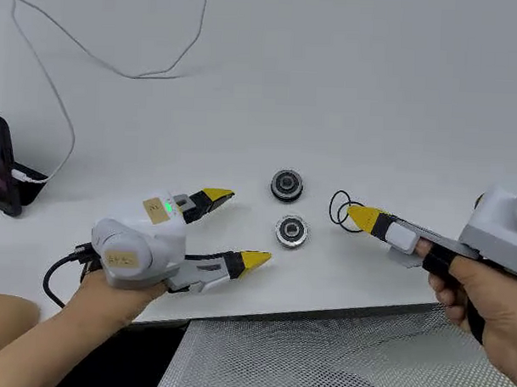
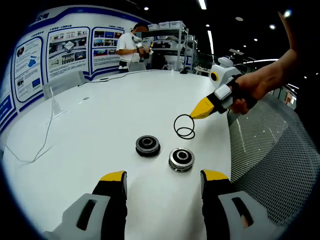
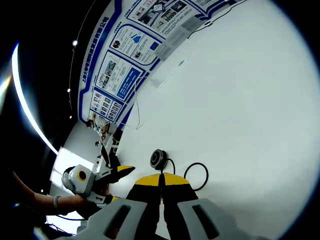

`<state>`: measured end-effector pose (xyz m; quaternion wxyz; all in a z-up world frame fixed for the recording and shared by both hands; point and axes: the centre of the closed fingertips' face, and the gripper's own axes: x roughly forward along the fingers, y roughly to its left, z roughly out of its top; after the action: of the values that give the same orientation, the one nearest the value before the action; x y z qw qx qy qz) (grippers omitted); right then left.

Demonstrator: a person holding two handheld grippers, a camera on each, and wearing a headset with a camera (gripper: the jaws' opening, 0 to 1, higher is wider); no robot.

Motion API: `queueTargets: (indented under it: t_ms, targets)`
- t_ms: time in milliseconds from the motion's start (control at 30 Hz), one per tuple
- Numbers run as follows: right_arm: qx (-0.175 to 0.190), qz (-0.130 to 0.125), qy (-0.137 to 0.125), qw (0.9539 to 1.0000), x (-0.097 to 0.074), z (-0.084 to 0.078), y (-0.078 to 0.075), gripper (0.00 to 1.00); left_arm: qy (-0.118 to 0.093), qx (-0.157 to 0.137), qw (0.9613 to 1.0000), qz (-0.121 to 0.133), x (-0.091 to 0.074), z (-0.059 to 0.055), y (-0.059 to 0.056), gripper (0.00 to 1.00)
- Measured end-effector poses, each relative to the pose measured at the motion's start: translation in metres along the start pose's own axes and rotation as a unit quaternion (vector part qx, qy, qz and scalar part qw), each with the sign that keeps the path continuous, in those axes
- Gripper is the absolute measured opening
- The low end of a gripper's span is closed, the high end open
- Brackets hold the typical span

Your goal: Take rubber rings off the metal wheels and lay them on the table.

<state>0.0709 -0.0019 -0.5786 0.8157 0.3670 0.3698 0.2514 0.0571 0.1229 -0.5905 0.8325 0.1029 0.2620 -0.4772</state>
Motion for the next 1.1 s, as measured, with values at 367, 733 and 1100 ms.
queueTargets:
  t_ms: [367, 733, 1100]
  targets:
    - [-0.006, -0.045, 0.011, 0.9989, -0.004, -0.004, -0.028, 0.02, -0.010, -0.008, 0.9999, 0.010, -0.002, 0.001, 0.003, 0.68]
    - [-0.121, -0.084, 0.043, 0.9881, -0.004, -0.005, -0.031, 0.03, -0.006, -0.016, 0.9998, 0.012, -0.003, -0.002, 0.006, 0.66]
    - [-0.292, -0.122, 0.100, 0.9435, -0.009, -0.012, -0.038, 0.12, -0.007, -0.017, 0.9998, 0.011, -0.001, -0.001, 0.006, 0.64]
